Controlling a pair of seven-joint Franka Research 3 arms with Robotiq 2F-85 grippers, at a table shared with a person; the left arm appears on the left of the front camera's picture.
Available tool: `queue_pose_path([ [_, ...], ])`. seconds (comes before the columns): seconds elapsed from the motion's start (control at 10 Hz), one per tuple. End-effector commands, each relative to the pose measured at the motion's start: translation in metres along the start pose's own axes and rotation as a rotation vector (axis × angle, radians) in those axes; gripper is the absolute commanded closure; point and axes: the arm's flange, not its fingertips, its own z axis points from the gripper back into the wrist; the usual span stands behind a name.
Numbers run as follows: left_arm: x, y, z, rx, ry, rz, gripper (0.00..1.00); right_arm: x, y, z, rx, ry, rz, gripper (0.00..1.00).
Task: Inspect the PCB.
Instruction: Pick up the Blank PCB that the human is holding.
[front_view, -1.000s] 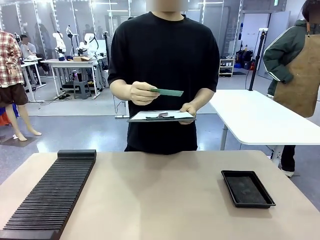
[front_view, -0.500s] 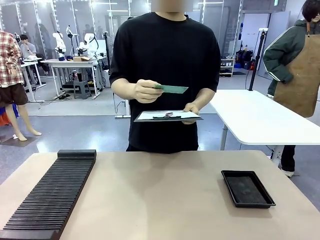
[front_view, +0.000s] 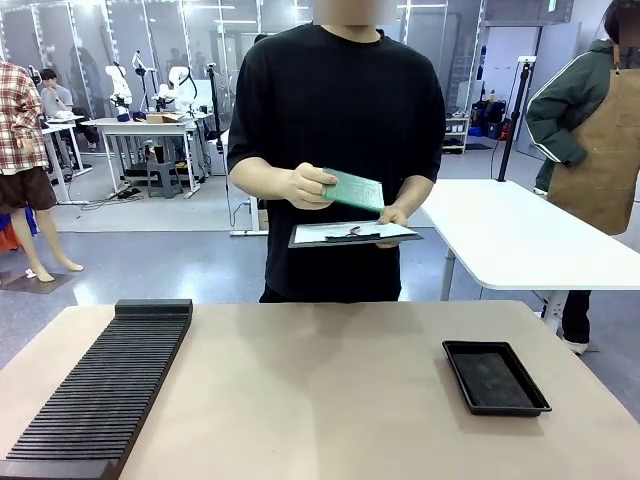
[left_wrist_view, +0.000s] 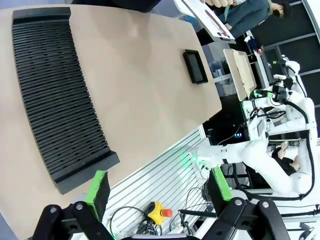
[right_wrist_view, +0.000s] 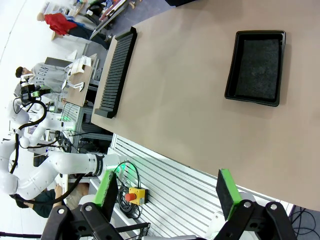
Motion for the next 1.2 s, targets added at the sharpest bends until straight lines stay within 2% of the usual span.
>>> queue_pose_path([
  [0.0, 0.0001, -0.0029, 0.0029, 0.017, 0.007, 0.005, 0.00, 0.0003, 0.0002, 0.0018, 0.015, -0.007, 0.018, 0.00],
  [1.1, 0.0001, -0.0029, 0.0029, 0.017, 0.007, 0.005, 0.00, 0.0000, 0.0000, 0.0000, 0.000, 0.000, 0.000, 0.00],
])
